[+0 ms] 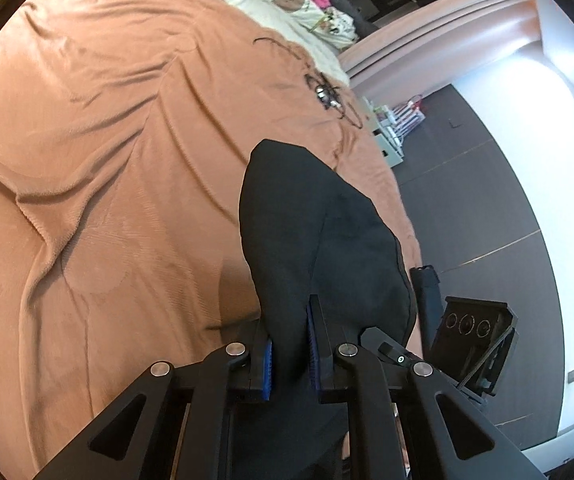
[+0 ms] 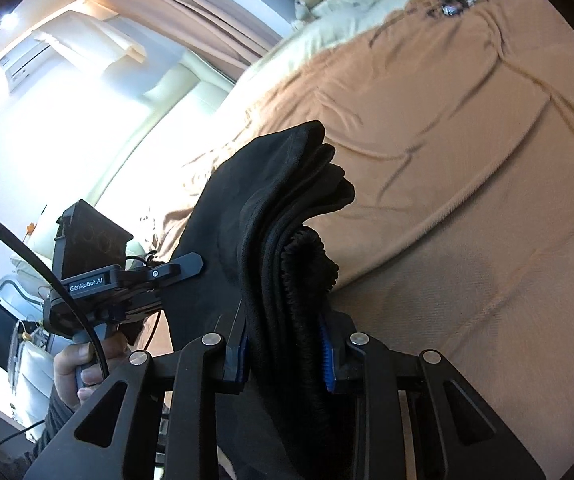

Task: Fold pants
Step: 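Lift the folded shorts off the bed with both grippers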

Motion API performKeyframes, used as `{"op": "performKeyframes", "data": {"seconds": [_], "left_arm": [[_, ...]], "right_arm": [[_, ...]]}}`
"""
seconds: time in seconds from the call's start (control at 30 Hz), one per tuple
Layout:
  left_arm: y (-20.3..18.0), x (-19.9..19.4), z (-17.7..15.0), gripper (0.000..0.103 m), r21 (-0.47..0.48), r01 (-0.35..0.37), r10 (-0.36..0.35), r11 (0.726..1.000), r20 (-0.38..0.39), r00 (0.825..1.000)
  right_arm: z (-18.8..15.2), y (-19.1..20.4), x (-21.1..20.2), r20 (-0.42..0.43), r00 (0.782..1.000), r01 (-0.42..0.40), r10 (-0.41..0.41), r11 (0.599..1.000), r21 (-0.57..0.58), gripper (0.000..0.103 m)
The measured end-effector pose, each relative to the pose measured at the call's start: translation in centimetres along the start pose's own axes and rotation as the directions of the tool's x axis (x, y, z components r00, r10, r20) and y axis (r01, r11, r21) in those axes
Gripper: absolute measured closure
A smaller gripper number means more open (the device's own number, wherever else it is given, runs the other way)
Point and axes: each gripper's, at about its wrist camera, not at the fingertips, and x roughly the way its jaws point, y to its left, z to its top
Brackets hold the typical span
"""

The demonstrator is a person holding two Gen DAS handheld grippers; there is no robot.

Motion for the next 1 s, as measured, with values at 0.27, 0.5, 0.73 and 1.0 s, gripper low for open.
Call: {"op": "performKeyframes", "data": {"seconds": [0.27,0.5,0.73,1.0], "left_arm": [[-3.2,-2.0,-0.7,0.089,0.042,0.027,-0.028,0.999,0.025,0.999],[-7.0,-2.7,-1.8,0.089,0.098,0.073,-0.076,0.992,0.027,0.997],[-11.2,-3.2,-3.2,0.089,0.153,0.111,-0.116,0.982,0.026,0.993],[-16.2,-3.8,-5.1,0.089,0.224,0.129,-0.138,0.966,0.024,0.99]], "right_arm": [[-1.6,2.7,-2.9,0.074,0.997,0.016,-0.011,0.998,-0.066,0.079],[-3.0,4.4,-7.5,0.134,0.99,0.068,-0.053,0.991,-0.117,0.079],[-4.6,6.8,-13.0,0.187,0.979,0.112,-0.079,0.979,-0.173,0.08],[-7.7,8.1,-18.8,0.231,0.969,0.141,-0.09,0.967,-0.212,0.08]]}}
